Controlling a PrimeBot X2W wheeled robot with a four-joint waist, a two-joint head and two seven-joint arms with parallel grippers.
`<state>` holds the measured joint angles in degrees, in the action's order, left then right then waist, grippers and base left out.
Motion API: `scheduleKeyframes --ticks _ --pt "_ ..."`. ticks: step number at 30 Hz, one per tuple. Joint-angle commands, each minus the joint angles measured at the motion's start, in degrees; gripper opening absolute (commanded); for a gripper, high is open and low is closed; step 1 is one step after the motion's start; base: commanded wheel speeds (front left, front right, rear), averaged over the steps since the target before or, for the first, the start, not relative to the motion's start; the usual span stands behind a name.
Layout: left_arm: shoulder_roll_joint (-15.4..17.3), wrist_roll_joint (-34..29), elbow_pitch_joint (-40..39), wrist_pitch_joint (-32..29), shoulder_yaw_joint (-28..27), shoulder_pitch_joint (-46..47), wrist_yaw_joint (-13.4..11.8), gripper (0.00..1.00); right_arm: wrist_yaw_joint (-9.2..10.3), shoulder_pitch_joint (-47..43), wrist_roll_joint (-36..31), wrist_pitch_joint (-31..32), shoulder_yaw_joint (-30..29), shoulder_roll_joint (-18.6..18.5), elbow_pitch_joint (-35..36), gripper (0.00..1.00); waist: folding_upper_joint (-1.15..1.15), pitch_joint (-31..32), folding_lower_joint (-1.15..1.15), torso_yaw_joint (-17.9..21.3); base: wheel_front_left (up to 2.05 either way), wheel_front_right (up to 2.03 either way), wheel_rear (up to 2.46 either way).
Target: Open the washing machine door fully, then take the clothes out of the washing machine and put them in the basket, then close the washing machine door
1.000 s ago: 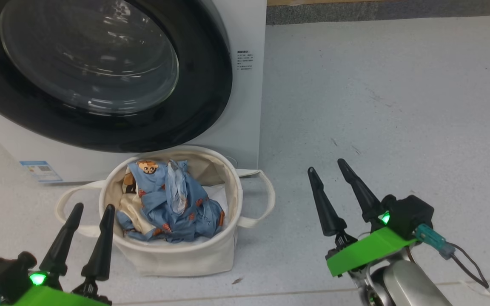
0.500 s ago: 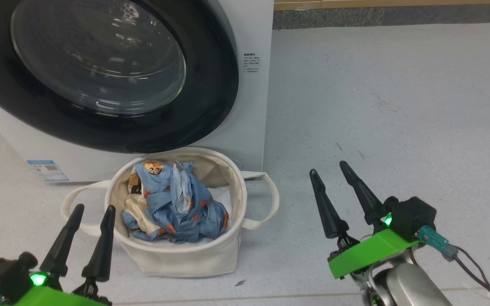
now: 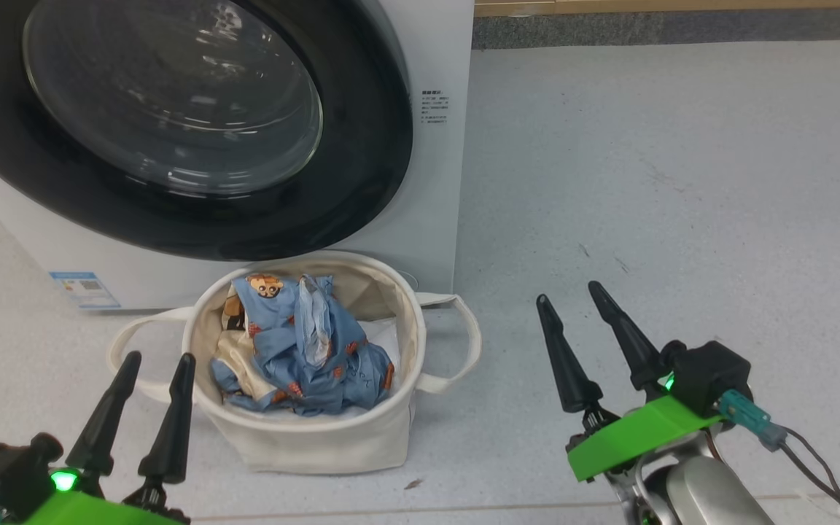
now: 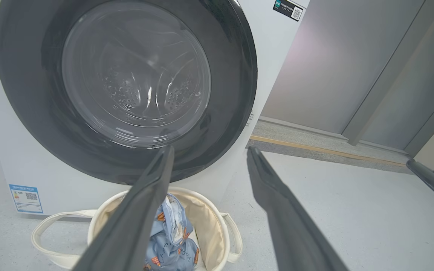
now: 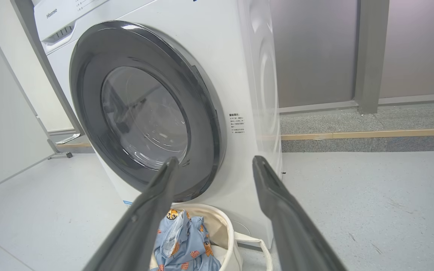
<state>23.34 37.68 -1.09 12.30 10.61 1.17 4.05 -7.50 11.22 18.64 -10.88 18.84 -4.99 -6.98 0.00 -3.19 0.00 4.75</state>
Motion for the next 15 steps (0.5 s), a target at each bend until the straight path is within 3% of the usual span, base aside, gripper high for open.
scheduleKeyframes --ticks 1,6,7,15 --pt "1.87 0.27 -1.27 0.59 -2.52 2.1 -0.31 1.0 0.01 0.88 -0.38 0.12 0.64 0.74 2.17 1.0 0.0 -0.14 0.0 -0.02 0.0 0.0 0.0" --pt "2.29 0.33 -1.09 0.39 -2.29 2.35 -0.15 1.0 0.01 0.97 -0.64 0.16 0.36 1.01 2.14 1.0 0.0 -0.62 0.0 -0.11 0.0 0.0 0.0" --pt "0.26 0.09 0.38 -0.01 0.06 0.0 0.02 0.0 0.0 -0.04 -0.29 0.05 -0.54 0.45 0.0 0.0 0.0 -0.63 0.0 -0.11 0.0 0.0 0.0" --pt "-2.43 1.97 4.17 -0.65 1.01 -0.92 0.11 0.0 0.0 -1.95 2.33 0.38 -0.8 0.37 -3.76 0.0 0.0 -0.54 0.05 -0.26 0.0 0.0 0.0"
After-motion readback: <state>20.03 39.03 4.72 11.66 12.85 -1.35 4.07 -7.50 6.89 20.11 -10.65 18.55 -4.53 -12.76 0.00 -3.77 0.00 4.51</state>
